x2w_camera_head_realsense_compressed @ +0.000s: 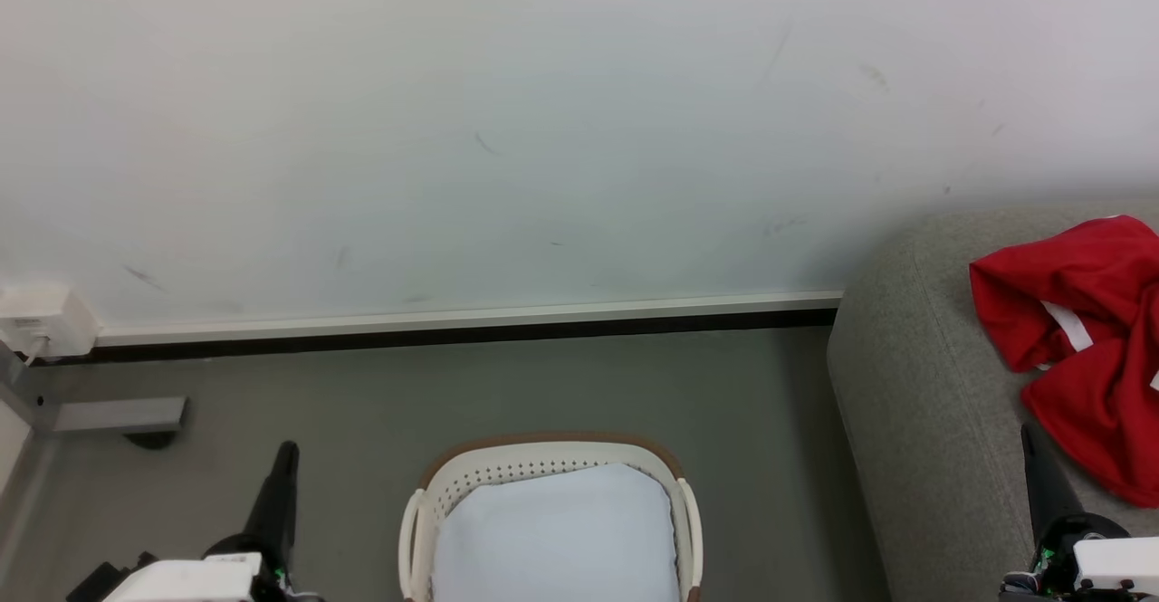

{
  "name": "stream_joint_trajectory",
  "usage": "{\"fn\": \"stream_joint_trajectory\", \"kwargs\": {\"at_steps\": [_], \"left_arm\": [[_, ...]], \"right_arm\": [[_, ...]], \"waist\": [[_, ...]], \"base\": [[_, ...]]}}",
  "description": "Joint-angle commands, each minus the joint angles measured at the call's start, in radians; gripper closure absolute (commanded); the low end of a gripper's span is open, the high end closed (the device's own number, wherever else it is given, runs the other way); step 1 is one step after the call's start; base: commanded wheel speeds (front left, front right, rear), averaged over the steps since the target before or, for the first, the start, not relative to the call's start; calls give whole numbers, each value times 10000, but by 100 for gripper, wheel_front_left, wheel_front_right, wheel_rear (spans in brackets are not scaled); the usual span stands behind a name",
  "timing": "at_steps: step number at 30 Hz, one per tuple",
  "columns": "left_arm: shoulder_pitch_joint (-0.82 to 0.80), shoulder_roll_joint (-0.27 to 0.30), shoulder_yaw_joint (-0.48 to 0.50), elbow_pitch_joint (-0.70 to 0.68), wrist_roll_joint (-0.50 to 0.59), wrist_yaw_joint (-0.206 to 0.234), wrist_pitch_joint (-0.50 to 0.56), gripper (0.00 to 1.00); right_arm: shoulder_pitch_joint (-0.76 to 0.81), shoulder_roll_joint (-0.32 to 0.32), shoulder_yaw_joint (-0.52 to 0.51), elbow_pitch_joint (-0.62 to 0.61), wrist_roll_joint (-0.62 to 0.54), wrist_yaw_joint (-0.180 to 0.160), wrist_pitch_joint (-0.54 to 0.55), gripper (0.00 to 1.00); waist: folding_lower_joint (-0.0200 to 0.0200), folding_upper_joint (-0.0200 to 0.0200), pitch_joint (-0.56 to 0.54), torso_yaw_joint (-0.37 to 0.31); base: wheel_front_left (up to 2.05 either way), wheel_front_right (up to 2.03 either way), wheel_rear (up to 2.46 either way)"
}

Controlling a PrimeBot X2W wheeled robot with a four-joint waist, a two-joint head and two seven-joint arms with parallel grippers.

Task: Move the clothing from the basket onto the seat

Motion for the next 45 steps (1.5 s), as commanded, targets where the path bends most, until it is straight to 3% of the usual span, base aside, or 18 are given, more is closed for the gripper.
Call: {"fn": "stream_joint_trajectory", "kwargs": {"at_steps": [1,15,45], "left_arm": [[-107,80,46,-57,-195,-68,62,100],[-110,84,97,-125,-1163,-99,310,100],[-105,82,91,-122,-1127,-90,303,100]], "right_arm": [[130,-9,-90,-81,213,-18,66,100],[170,80,-341,-74,936,-21,327,100],[160,113,-380,-69,849,-21,356,100]], "waist": [[0,0,2,11],[0,0,20,112],[0,0,20,112]], "base": [[0,0,0],[0,0,0],[0,0,0]]}}
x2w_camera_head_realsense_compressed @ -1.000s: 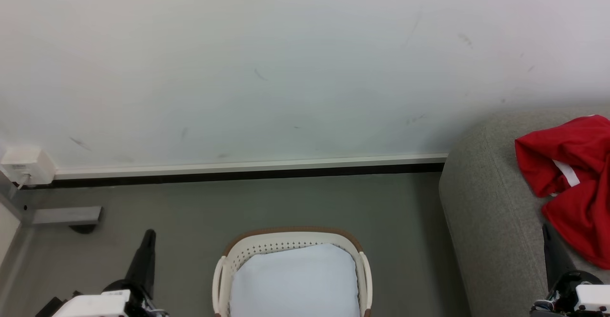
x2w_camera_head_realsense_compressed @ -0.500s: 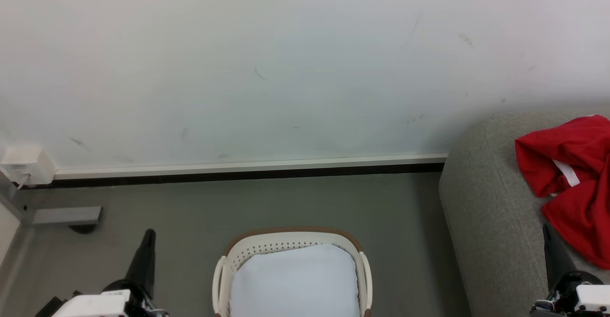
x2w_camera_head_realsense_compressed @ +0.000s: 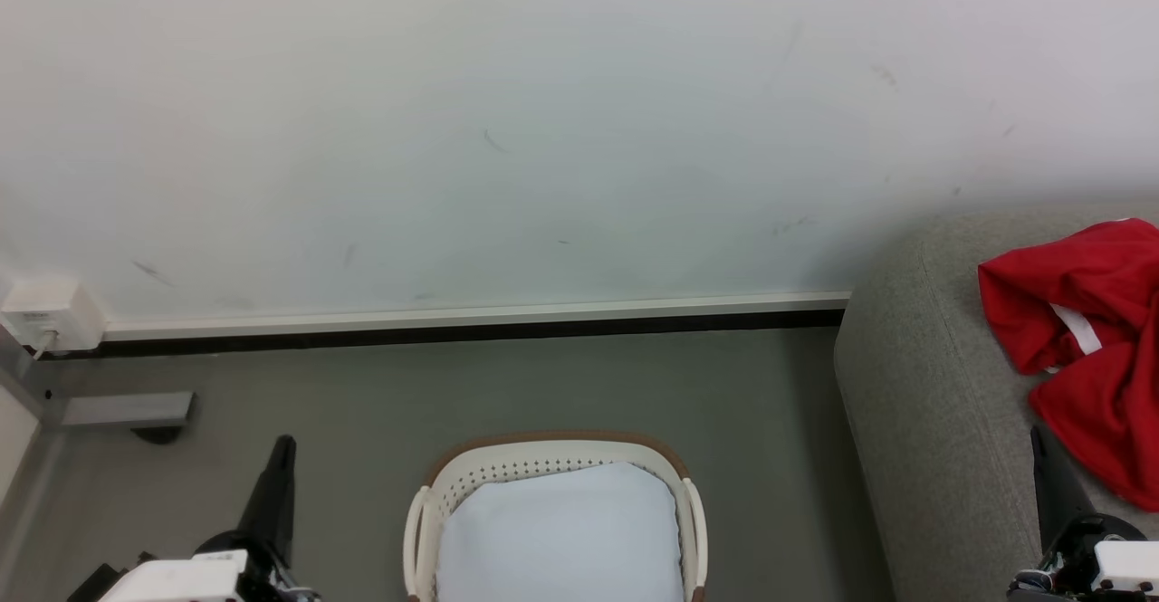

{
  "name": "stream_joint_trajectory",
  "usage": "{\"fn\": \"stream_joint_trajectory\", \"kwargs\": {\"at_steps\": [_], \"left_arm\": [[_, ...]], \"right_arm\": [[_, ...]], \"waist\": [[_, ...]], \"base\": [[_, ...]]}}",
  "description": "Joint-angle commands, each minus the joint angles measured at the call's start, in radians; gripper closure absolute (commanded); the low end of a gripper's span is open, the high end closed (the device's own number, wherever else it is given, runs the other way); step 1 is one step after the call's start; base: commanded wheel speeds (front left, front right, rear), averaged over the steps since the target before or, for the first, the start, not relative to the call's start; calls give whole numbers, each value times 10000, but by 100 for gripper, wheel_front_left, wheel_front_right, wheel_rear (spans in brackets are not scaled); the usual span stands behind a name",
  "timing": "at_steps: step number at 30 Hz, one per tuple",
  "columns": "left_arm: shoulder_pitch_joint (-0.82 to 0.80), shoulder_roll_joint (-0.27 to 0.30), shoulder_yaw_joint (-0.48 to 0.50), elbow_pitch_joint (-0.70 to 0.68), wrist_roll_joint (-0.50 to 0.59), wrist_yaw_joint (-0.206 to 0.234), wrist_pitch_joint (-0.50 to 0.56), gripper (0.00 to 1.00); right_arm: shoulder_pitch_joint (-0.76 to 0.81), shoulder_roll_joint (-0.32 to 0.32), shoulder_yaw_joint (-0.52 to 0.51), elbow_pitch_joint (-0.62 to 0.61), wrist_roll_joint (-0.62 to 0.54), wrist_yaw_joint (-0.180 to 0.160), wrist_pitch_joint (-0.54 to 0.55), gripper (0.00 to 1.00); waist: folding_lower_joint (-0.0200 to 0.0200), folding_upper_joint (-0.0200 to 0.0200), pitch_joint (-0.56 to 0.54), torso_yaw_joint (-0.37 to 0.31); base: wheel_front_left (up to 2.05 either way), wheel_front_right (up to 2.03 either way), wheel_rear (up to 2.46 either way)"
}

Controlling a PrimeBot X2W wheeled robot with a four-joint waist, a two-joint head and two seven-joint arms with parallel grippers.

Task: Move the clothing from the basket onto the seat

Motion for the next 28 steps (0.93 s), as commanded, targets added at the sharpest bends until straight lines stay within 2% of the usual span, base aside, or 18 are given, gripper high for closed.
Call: {"fn": "stream_joint_trajectory", "kwargs": {"at_steps": [1,28], "left_arm": [[-77,73,18,-36,-139,-42,42,100],[-77,72,17,-37,-141,-42,41,100]], "right_arm": [[145,24,-43,-46,-43,-21,28,100],[140,39,-71,-44,-77,-21,32,100]], "waist": [[0,0,0,0],[0,0,0,0]], "base": [[0,0,0],[0,0,0]]}}
